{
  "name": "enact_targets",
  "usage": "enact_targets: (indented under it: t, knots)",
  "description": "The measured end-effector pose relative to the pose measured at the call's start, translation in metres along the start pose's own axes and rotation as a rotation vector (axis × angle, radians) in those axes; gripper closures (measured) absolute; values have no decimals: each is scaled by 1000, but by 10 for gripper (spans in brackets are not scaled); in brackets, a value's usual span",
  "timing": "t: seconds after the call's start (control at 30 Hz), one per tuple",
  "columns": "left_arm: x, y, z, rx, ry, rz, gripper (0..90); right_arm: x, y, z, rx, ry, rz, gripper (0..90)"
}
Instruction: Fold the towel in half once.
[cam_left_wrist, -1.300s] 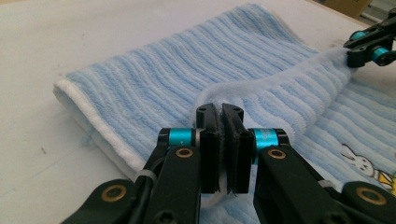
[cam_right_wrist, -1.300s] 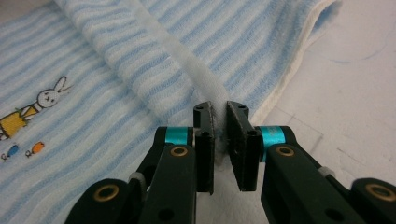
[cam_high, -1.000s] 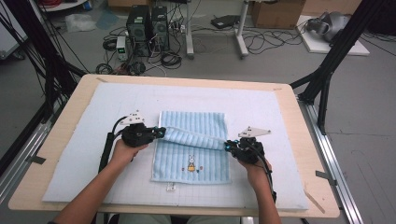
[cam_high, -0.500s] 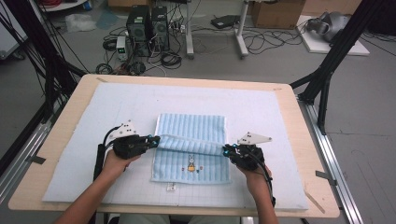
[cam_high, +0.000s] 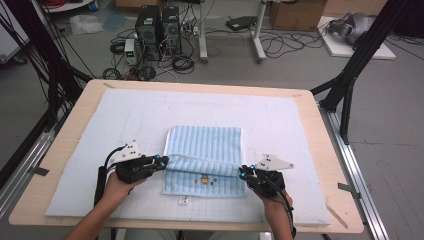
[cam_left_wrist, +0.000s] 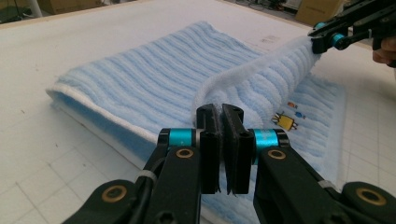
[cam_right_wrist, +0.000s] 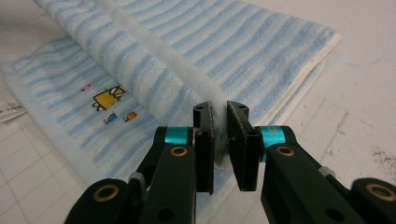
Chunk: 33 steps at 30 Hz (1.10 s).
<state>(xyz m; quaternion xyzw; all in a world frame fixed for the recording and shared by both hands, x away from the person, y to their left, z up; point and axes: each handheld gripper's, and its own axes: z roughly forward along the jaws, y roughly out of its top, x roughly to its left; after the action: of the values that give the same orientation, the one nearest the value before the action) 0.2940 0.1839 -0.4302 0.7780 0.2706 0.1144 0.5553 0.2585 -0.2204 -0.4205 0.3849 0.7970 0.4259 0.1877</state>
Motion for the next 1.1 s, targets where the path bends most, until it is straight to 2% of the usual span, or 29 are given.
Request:
enact_targets:
  t: [0.13, 0.33, 0.43, 0.53, 0.6, 0.67, 0.7, 0.73, 0.83, 0.9, 1.03, 1.1]
  knots:
    - [-8, -5, 1, 25, -12, 14, 851, 3, -5, -4, -4, -25, 2, 810]
    - [-15, -10, 0, 60, -16, 16, 852, 6, -8, -7, 4, -21, -13, 811]
    - [-18, -11, -3, 60, -20, 18, 852, 7, -9, -8, 8, -16, -11, 810]
    - [-20, -15, -5, 75, -38, -7, 842, 8, -13, -7, 33, 0, -15, 802]
    - [-22, -20, -6, 98, -62, -31, 793, 8, -15, -6, 63, 6, -37, 768]
    - [-20, -19, -9, 88, -52, -34, 712, 9, -18, -8, 85, 7, -42, 724]
    - [-19, -18, -12, 73, -40, -48, 656, 8, -19, -11, 74, 11, -32, 711]
    - [-16, -15, -15, 50, -31, -57, 642, 6, -19, -15, 47, 10, -26, 710]
    - [-8, -10, -23, -15, -7, -108, 632, 0, -17, -27, -52, 12, 36, 699]
    - [-3, -9, -25, -23, 16, -107, 632, -2, -14, -28, -76, -20, 49, 681]
    - [2, -8, -28, -35, 40, -122, 632, -4, -5, -7, -61, -75, 55, 686]
    - [3, -8, -30, -39, 49, -126, 632, -5, 1, 8, -33, -68, 45, 702]
